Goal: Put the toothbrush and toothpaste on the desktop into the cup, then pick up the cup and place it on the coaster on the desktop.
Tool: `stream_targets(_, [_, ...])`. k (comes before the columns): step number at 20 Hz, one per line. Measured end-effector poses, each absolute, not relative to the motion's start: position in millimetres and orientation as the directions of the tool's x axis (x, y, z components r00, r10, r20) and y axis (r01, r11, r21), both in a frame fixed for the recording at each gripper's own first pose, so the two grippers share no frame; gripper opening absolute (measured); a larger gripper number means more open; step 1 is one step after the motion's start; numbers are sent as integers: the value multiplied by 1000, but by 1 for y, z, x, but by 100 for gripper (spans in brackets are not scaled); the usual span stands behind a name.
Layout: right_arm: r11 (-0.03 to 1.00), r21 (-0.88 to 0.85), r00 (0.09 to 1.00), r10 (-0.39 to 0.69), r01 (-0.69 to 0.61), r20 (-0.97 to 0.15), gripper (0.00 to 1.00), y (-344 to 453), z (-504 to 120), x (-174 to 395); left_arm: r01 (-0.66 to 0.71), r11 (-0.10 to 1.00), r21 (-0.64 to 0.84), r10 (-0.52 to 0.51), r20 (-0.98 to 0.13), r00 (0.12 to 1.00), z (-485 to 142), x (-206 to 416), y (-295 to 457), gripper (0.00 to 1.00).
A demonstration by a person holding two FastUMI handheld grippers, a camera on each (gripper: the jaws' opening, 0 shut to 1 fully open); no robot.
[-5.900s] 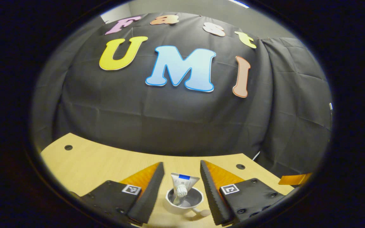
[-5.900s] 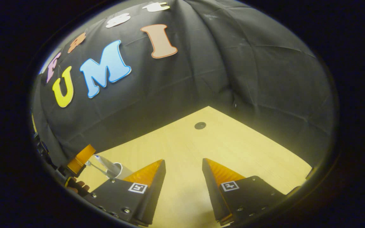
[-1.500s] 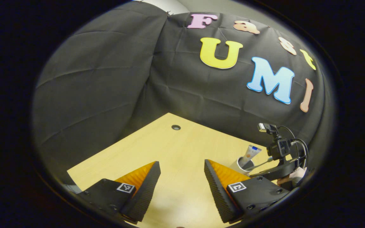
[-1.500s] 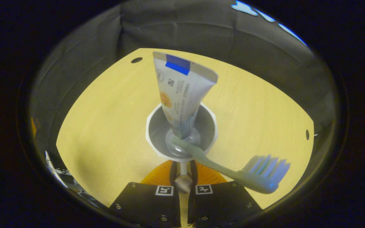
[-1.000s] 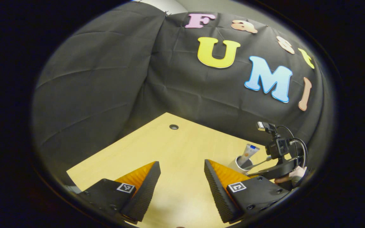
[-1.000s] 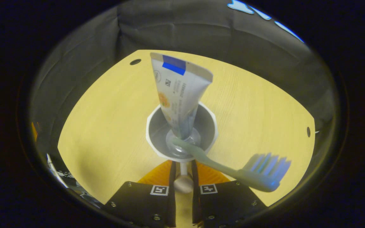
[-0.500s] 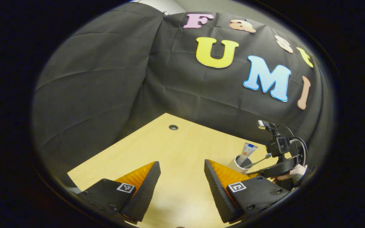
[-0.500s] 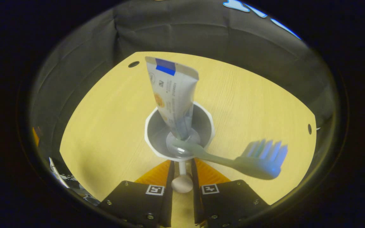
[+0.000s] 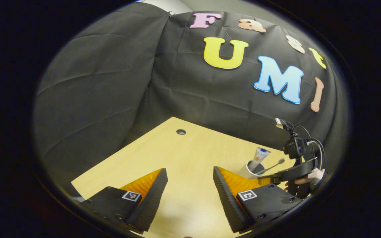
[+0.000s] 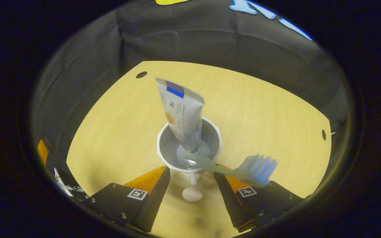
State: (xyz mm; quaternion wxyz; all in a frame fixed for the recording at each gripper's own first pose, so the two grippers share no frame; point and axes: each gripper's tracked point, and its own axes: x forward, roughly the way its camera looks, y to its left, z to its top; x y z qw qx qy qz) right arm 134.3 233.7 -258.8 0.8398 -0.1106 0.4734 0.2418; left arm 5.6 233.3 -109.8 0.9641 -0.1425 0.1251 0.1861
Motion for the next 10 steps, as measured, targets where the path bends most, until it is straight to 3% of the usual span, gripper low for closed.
stream_targets(10, [892,36,548,308,-450,-778,86,188,-213,121,-252,952,-176,200,-267,943,-88,39,175,91])
